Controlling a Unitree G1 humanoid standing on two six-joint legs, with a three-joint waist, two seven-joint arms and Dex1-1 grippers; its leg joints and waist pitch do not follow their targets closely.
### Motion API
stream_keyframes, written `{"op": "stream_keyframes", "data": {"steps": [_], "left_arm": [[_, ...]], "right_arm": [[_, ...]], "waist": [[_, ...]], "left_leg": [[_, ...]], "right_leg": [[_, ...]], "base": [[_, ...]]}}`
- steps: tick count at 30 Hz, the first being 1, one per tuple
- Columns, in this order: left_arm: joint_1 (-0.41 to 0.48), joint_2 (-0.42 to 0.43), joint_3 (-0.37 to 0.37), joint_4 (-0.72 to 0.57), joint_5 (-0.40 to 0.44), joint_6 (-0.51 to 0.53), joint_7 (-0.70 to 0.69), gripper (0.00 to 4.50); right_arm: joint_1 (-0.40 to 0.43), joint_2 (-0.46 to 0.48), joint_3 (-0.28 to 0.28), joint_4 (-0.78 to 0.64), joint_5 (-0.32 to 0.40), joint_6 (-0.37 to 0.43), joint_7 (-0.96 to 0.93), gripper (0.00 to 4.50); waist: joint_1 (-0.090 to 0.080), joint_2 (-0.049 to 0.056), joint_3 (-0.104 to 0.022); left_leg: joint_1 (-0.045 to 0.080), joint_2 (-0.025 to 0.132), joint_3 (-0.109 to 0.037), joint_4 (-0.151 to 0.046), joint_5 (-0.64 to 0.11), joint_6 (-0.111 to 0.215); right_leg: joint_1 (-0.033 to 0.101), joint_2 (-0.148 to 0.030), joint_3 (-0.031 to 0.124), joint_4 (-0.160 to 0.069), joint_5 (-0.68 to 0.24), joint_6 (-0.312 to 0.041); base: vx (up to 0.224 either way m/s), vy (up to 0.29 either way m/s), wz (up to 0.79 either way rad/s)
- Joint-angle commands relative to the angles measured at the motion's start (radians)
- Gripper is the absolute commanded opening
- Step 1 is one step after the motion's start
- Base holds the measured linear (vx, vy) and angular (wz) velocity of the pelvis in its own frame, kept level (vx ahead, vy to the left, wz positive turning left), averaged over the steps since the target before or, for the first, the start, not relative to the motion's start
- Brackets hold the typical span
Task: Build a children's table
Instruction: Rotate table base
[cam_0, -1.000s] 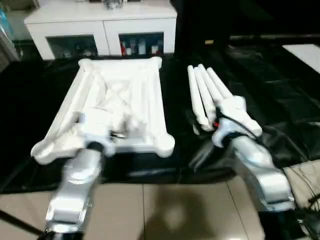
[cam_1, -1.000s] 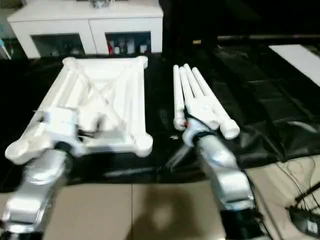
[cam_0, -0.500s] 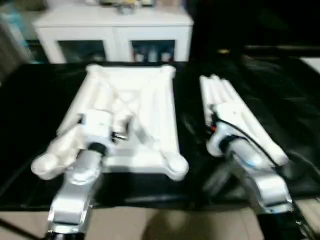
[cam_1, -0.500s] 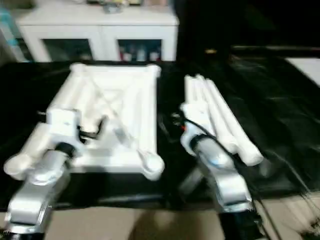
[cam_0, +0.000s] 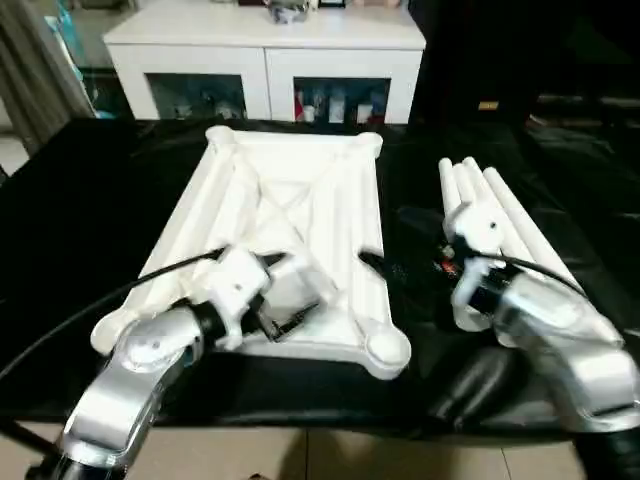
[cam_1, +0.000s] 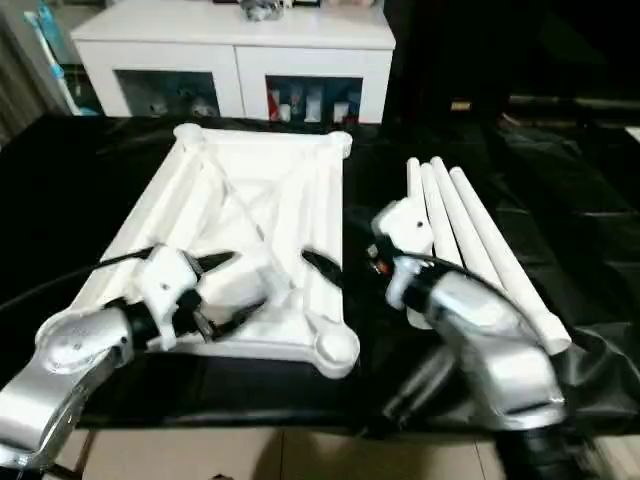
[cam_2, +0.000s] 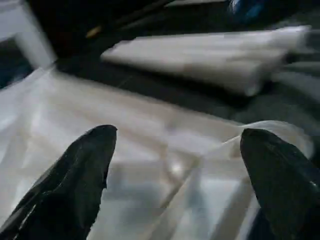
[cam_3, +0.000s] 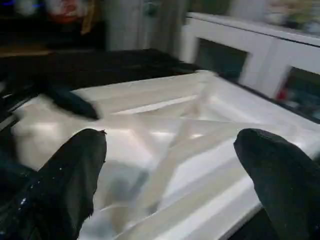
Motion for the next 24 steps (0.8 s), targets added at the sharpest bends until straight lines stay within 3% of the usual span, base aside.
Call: {"op": "stream_keyframes", "data": {"steps": [1, 2, 3, 4, 5, 7, 8, 11, 13, 21, 24], "left_arm": [[-0.043, 0.023, -0.034, 0.035, 0.005, -0.023, -0.084, 4.43], [-0.064, 0.033, -0.053, 0.057, 0.004, -0.022, -0.12, 4.43], [-0.067, 0.034, -0.056, 0.06, 0.002, -0.021, -0.128, 4.43], [-0.078, 0.039, -0.068, 0.073, -0.008, -0.016, -0.161, 4.43], [-0.098, 0.045, -0.097, 0.108, -0.017, -0.01, -0.224, 4.43], [-0.105, 0.046, -0.109, 0.123, -0.011, -0.015, -0.241, 4.26], [-0.134, 0.057, -0.164, 0.185, 0.036, -0.028, -0.289, 4.26], [-0.173, 0.055, -0.21, 0.27, 0.071, -0.03, -0.337, 4.03], [-0.205, 0.041, -0.223, 0.337, 0.088, -0.055, -0.356, 3.82], [-0.296, 0.024, -0.225, 0.512, 0.133, -0.112, -0.349, 3.28], [-0.316, 0.028, -0.214, 0.533, 0.129, -0.114, -0.368, 2.95]], "right_arm": [[0.01, -0.059, 0.017, -0.028, 0.006, 0.013, 0.09, 4.5], [0.017, -0.097, 0.024, -0.033, 0.005, 0.011, 0.128, 4.5], [0.019, -0.103, 0.025, -0.034, 0.005, 0.011, 0.133, 4.5], [0.024, -0.126, 0.029, -0.035, 0.002, 0.01, 0.156, 4.5], [0.035, -0.166, 0.035, -0.032, -0.007, 0.002, 0.198, 4.5], [0.039, -0.178, 0.037, -0.03, -0.01, 0.001, 0.212, 4.5], [0.046, -0.216, 0.053, -0.026, -0.028, -0.004, 0.246, 4.5], [0.052, -0.249, 0.071, -0.029, -0.036, -0.003, 0.279, 4.5], [0.059, -0.263, 0.078, -0.041, -0.026, 0.007, 0.3, 4.5], [0.082, -0.289, 0.108, -0.058, -0.043, 0.003, 0.334, 4.5], [0.088, -0.29, 0.112, -0.065, -0.048, 0.002, 0.34, 4.5]], "waist": [[-0.008, 0.007, -0.031], [-0.009, 0.006, -0.028], [-0.007, -0.003, -0.03], [-0.008, -0.004, -0.032], [-0.012, 0.0, -0.034], [-0.012, 0.0, -0.034], [-0.015, 0.0, -0.034], [-0.016, -0.004, -0.035], [-0.018, -0.004, -0.039], [-0.011, -0.002, -0.048], [-0.008, -0.003, -0.057]], "left_leg": [[0.036, 0.075, -0.016, -0.124, -0.443, -0.022], [0.04, 0.074, -0.009, -0.126, -0.477, -0.038], [0.044, 0.074, -0.001, -0.126, -0.462, -0.041], [0.041, 0.075, 0.001, -0.127, -0.437, -0.038], [0.028, 0.077, 0.003, -0.13, -0.375, -0.031], [0.028, 0.078, 0.005, -0.129, -0.373, -0.028], [0.029, 0.079, 0.007, -0.129, -0.378, -0.027], [0.029, 0.079, 0.011, -0.128, -0.37, -0.023], [0.024, 0.083, 0.012, -0.127, -0.329, -0.014], [0.024, 0.088, 0.024, -0.12, -0.233, 0.037], [0.023, 0.091, 0.026, -0.112, -0.149, 0.071]], "right_leg": [[0.016, -0.032, 0.01, -0.085, -0.243, -0.229], [0.015, -0.036, 0.013, -0.093, -0.32, -0.208], [0.015, -0.042, 0.018, -0.103, -0.377, -0.185], [0.016, -0.045, 0.021, -0.104, -0.378, -0.182], [0.021, -0.044, 0.019, -0.1, -0.34, -0.185], [0.018, -0.043, 0.018, -0.1, -0.339, -0.186], [0.016, -0.042, 0.018, -0.103, -0.345, -0.188], [0.014, -0.041, 0.019, -0.104, -0.358, -0.187], [0.018, -0.044, 0.017, -0.1, -0.315, -0.206], [0.02, -0.04, 0.013, -0.087, -0.128, -0.27], [0.027, -0.042, 0.009, -0.072, 0.027, -0.305]], "base": [[-0.087, 0.003, 0.06], [0.0, 0.0, 0.0], [-0.075, 0.001, 0.04], [-0.058, -0.005, -0.01], [-0.058, -0.005, -0.01], [0.0, 0.0, 0.0], [0.0, 0.0, 0.0], [0.0, 0.0, 0.0], [0.0, 0.0, 0.0], [0.0, 0.0, 0.0], [0.017, 0.004, -0.01]]}}
